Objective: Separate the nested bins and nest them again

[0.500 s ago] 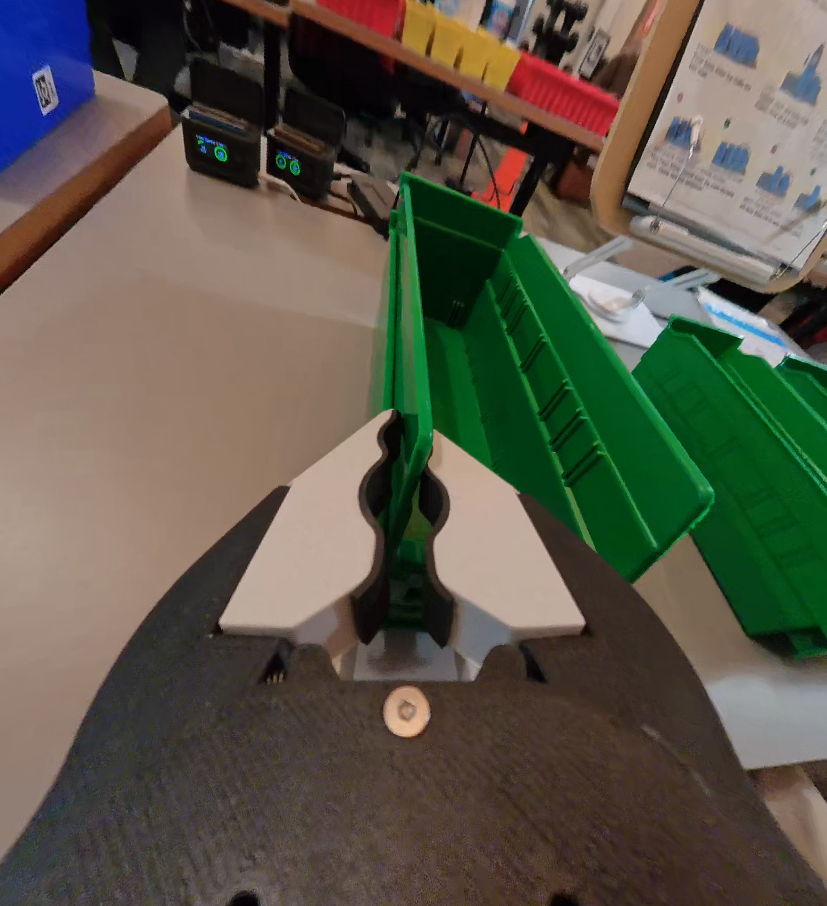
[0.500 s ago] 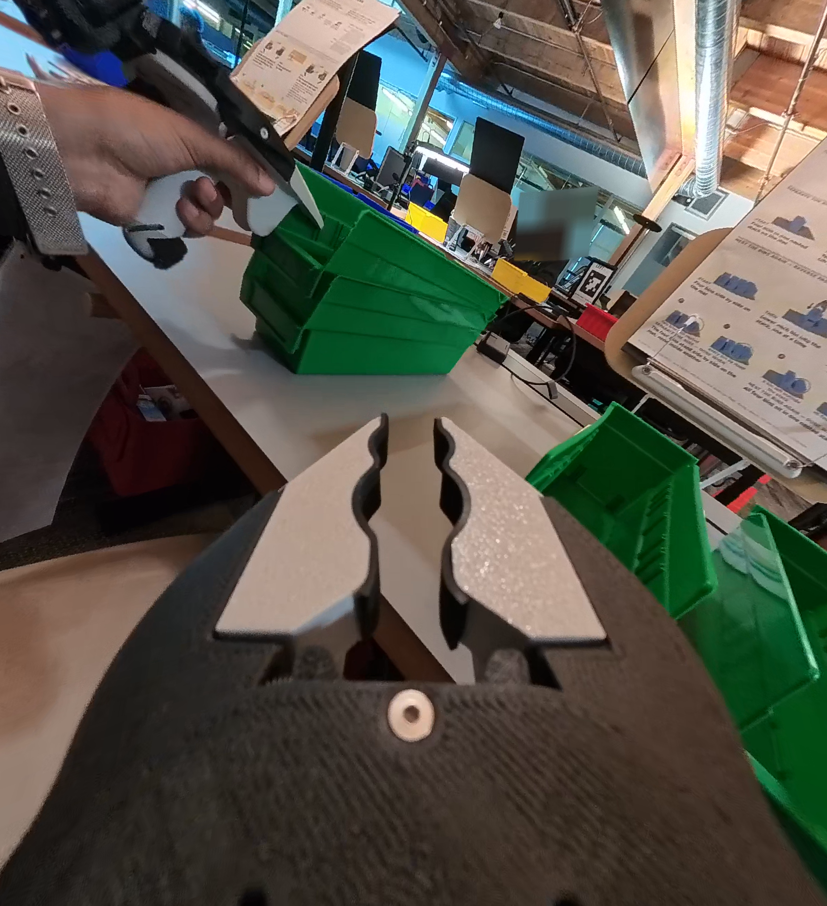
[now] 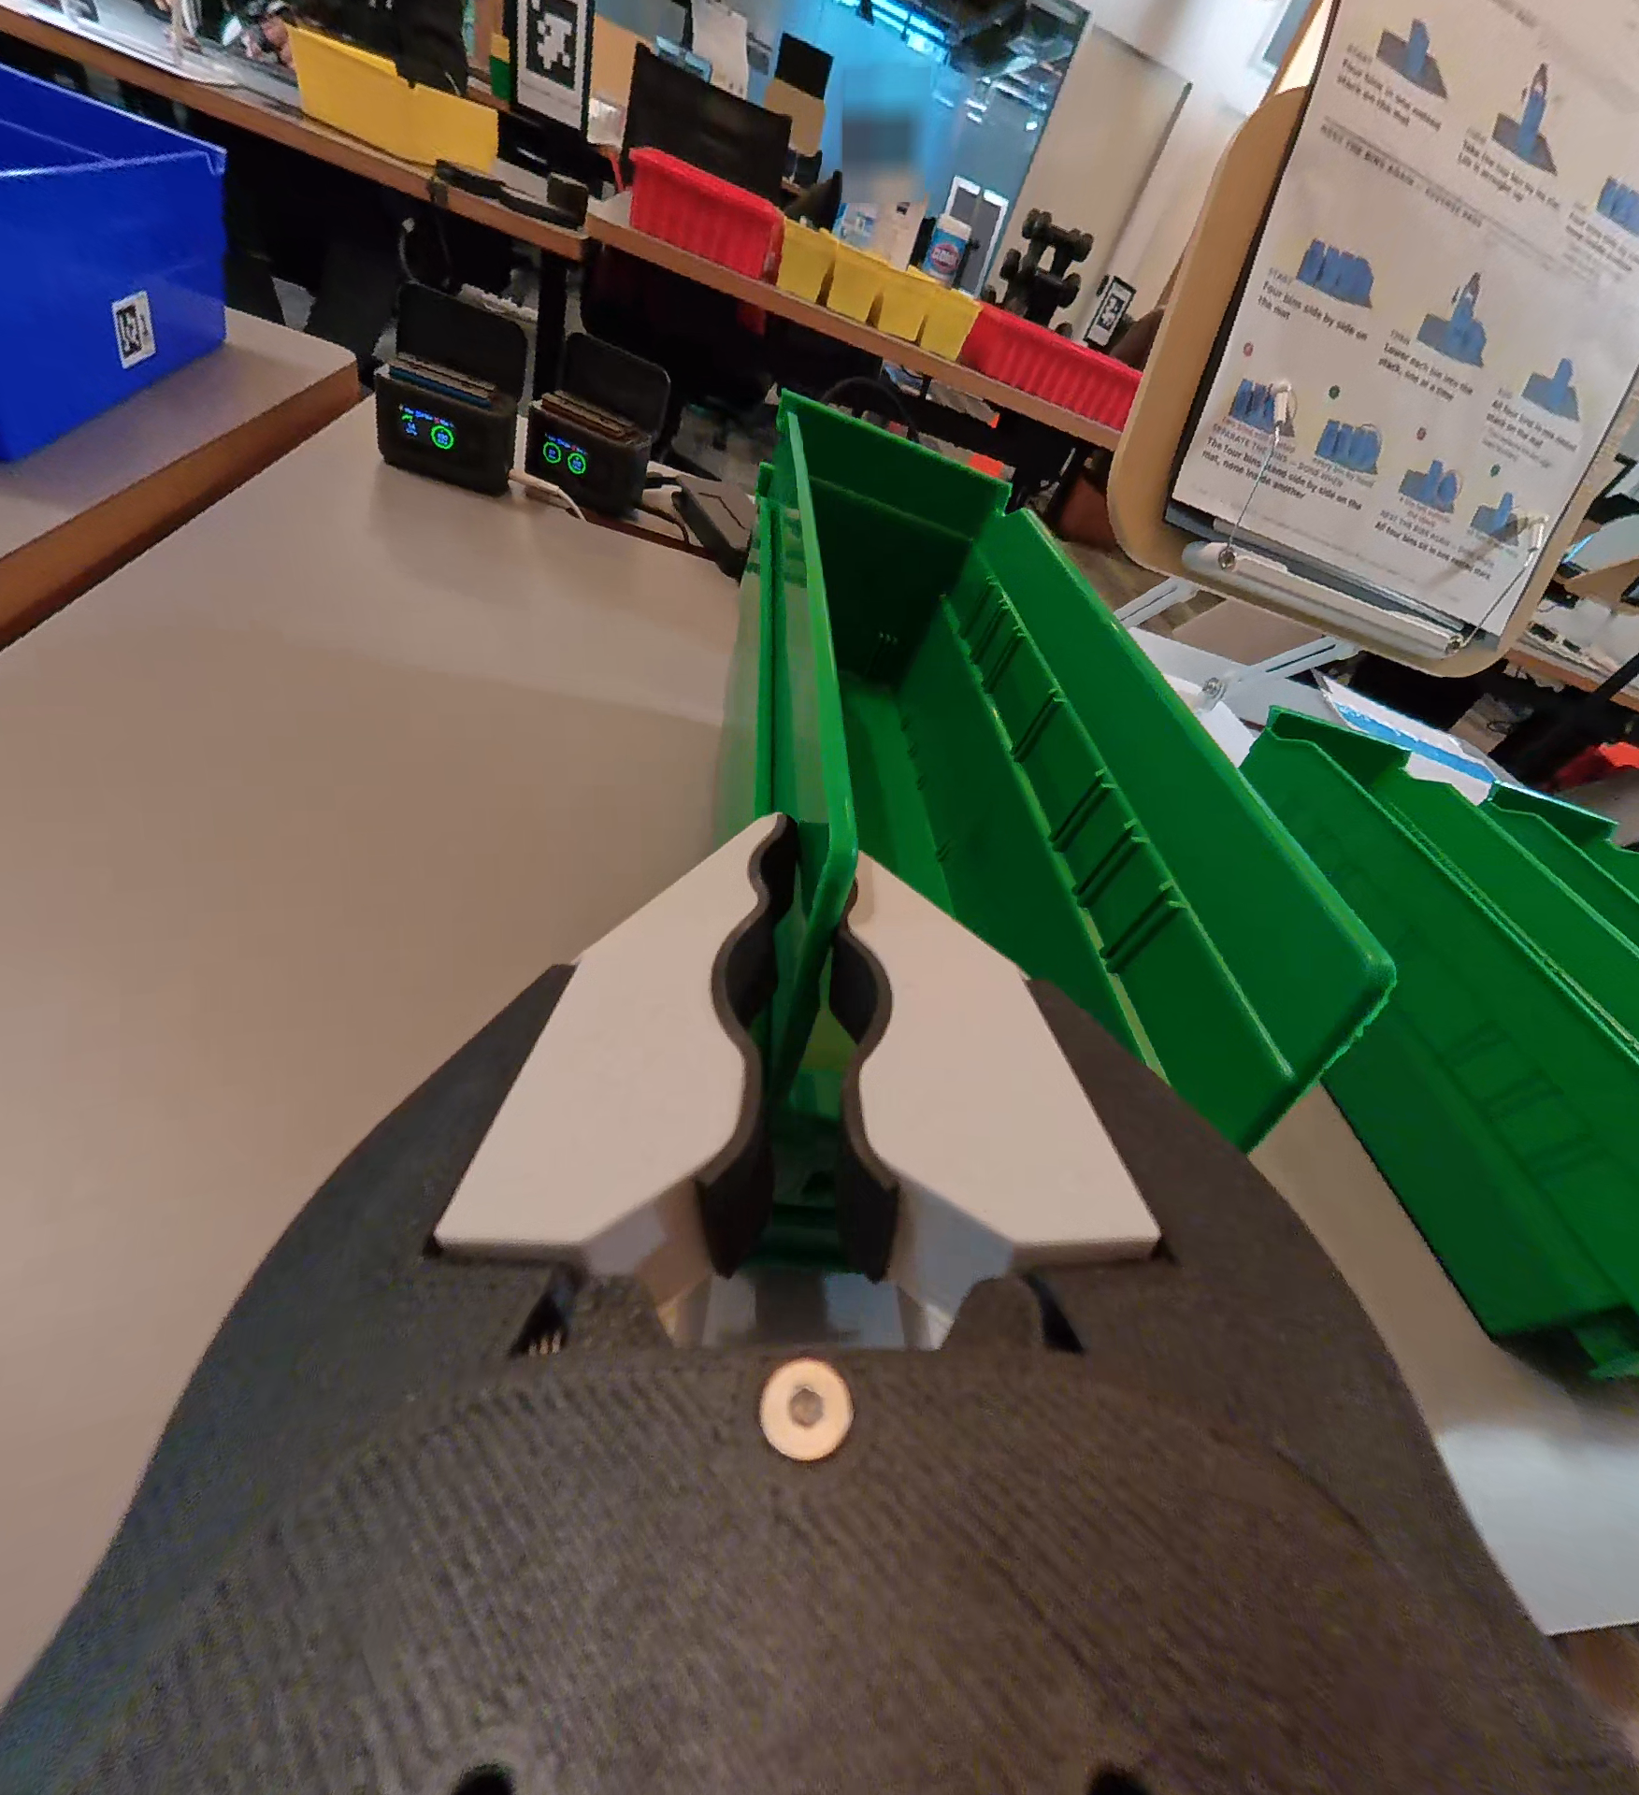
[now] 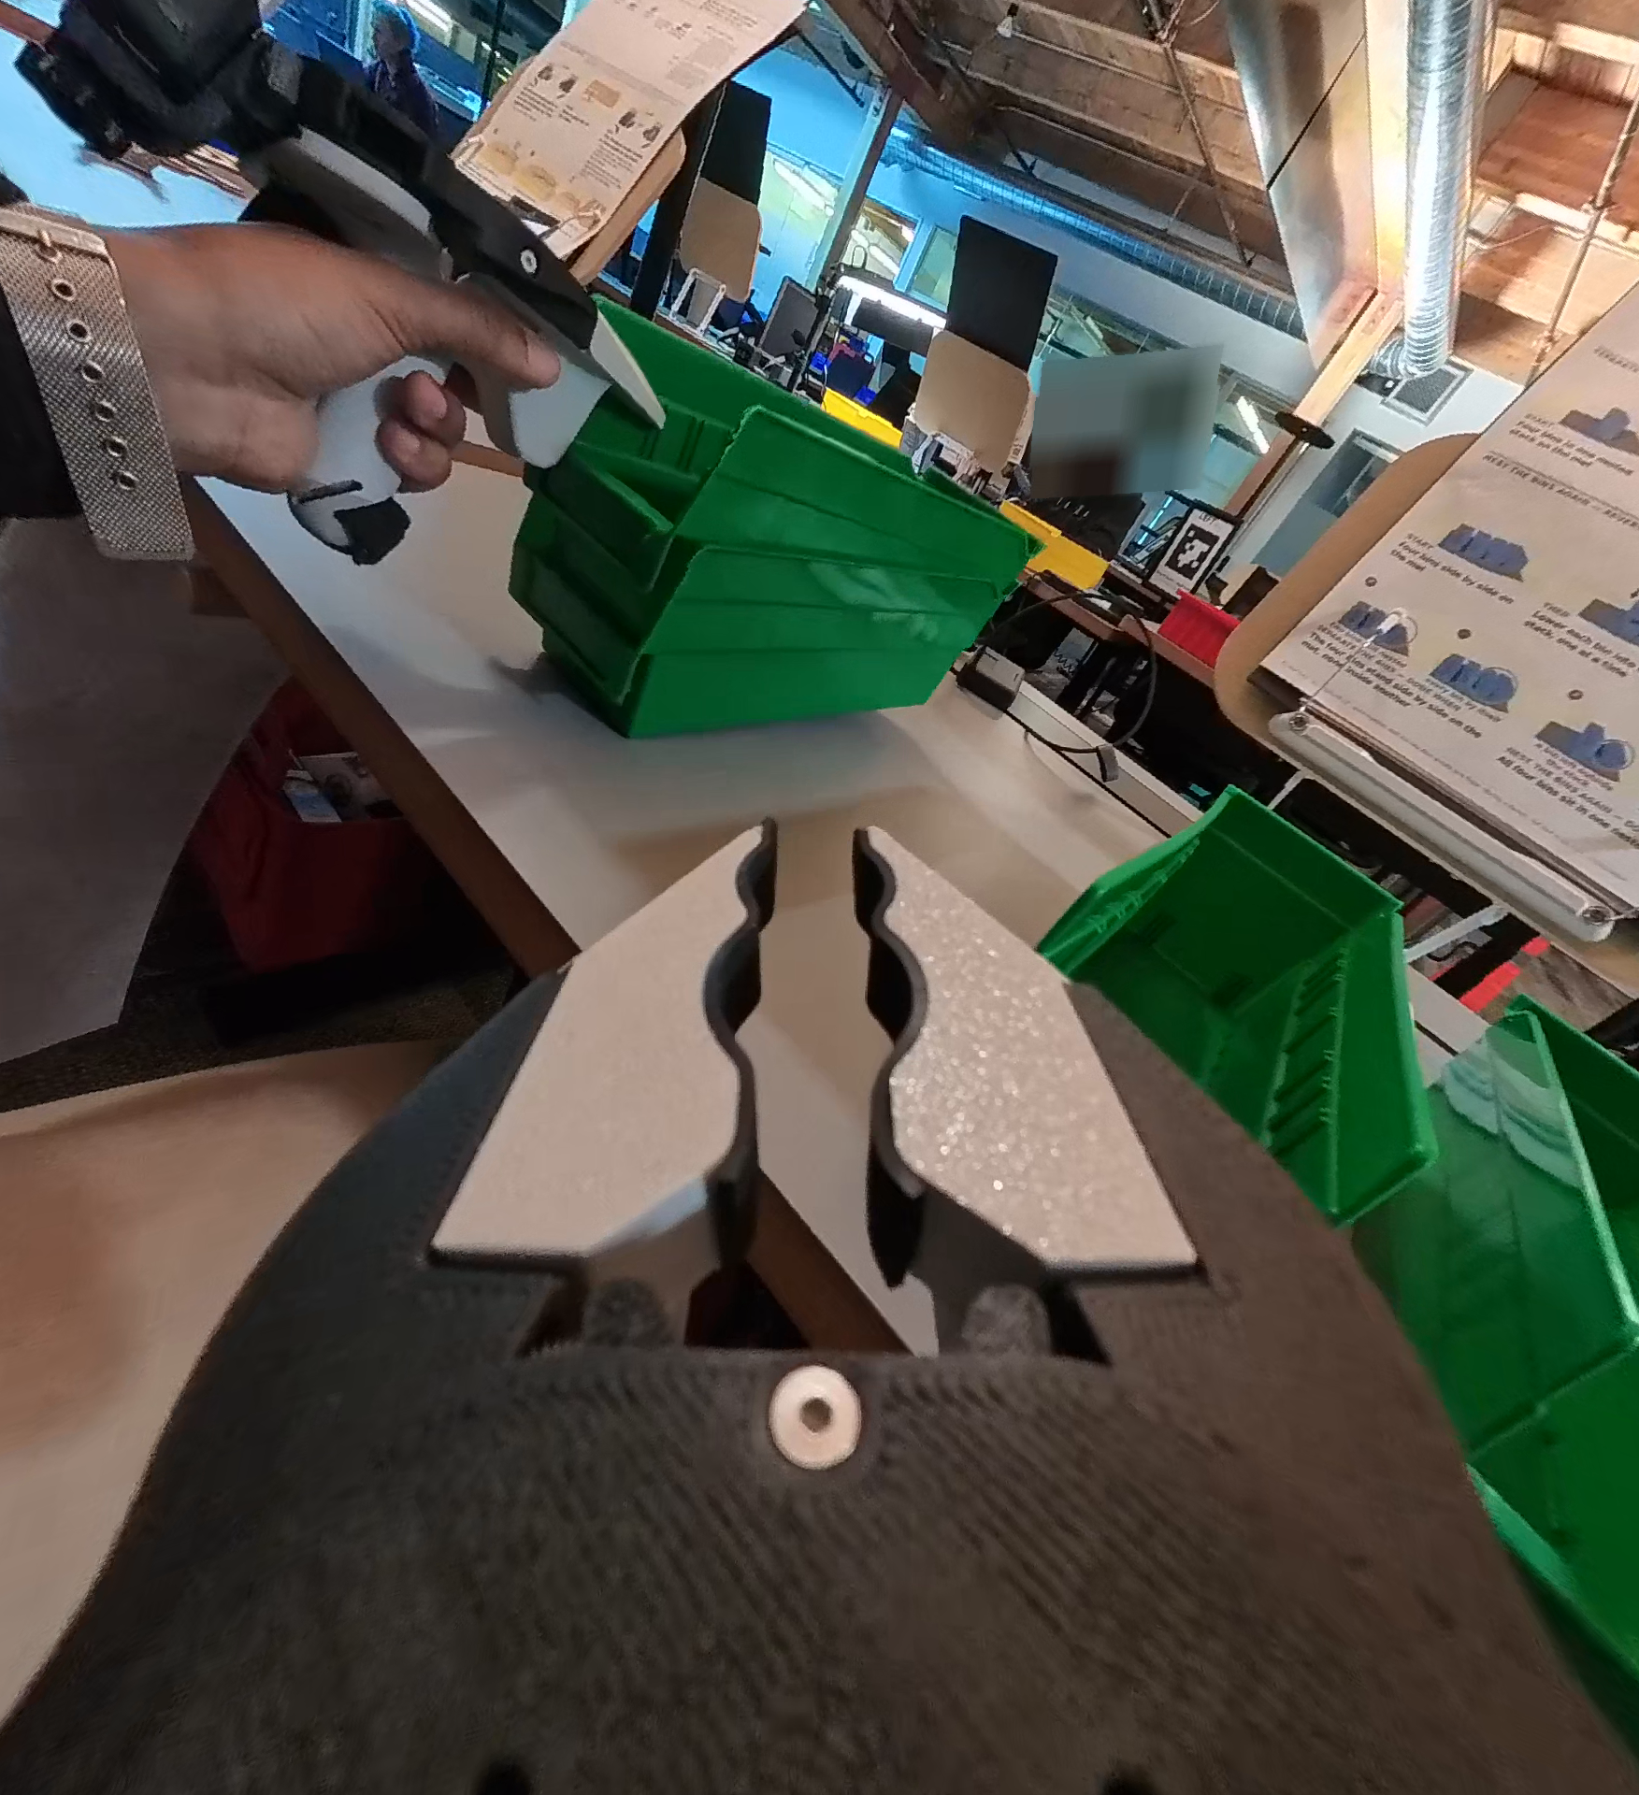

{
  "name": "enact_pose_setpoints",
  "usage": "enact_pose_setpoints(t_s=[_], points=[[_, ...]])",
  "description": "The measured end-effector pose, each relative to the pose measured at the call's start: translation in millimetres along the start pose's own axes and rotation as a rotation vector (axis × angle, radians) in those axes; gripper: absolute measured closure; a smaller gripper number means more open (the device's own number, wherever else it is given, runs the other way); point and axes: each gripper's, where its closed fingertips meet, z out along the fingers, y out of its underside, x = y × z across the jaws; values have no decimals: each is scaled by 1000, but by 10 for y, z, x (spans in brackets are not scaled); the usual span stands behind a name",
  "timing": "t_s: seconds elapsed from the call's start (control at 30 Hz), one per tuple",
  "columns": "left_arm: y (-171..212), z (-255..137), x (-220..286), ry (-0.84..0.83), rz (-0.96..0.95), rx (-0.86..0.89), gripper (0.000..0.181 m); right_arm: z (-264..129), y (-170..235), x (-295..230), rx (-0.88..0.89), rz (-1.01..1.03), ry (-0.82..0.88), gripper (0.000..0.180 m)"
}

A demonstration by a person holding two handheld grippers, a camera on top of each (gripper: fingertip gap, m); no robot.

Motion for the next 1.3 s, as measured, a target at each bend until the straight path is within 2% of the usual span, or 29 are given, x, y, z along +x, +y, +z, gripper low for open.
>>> enact_pose_setpoints(t_s=[0.37,0.57,0.83,1.3], points=[[-125,-57,-8,-6,-24,37,181,78,200,-133,-106,204,-107,167],[40,31,-23,-15,60,55,181,55,173,-237,-101,171,-141,166],[153,49,-56,-18,57,81,180,36,133,-470,-98,121,-201,166],[159,29,-65,-57,123,87,181,48,157,-397,-108,156,-192,164]])
